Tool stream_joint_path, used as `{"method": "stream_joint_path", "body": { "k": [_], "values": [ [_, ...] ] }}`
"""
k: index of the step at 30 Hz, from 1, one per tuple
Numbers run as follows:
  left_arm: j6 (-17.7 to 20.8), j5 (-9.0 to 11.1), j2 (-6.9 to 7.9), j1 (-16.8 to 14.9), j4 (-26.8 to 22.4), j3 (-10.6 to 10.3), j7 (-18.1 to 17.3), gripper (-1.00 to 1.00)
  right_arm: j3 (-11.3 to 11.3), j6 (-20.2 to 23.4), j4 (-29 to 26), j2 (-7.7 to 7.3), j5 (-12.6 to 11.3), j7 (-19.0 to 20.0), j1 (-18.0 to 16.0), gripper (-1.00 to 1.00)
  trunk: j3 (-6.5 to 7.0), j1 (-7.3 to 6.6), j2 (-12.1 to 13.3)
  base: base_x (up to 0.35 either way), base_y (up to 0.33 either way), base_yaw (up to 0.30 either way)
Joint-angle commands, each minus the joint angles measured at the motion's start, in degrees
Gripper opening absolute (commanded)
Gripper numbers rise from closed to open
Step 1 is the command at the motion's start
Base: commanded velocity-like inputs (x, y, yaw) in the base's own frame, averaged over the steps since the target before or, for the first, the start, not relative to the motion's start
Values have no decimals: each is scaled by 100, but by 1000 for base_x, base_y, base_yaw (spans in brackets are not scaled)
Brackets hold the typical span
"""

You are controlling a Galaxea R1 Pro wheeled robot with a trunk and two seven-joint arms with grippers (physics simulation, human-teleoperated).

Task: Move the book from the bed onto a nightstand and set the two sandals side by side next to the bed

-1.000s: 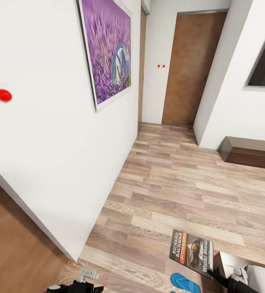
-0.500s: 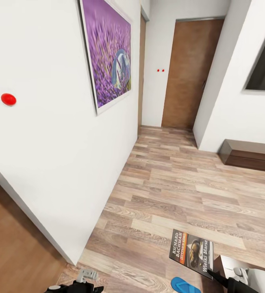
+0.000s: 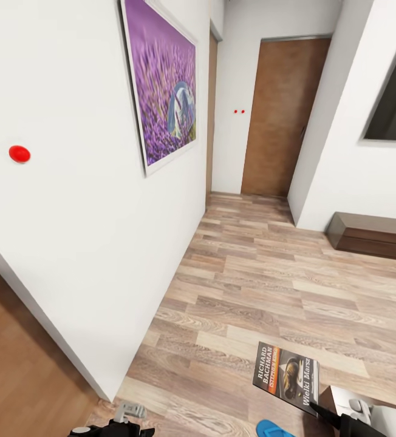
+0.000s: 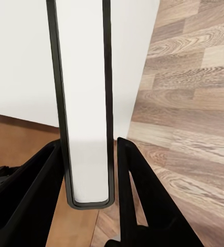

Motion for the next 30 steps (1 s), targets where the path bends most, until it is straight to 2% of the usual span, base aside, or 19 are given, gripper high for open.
{"method": "stream_joint_path", "body": {
  "k": [1, 30],
  "values": [
    [-38, -52, 1, -6, 6, 20, -10, 100, 42, 35, 1, -4, -58, 14, -5, -100, -2, 4, -11, 0, 0, 0],
    [-37, -52, 1, -1, 6, 14, -13, 100, 44, 35, 1, -4, -58, 17, -5, -100, 264, 4, -11, 0, 0, 0]
  ]
}}
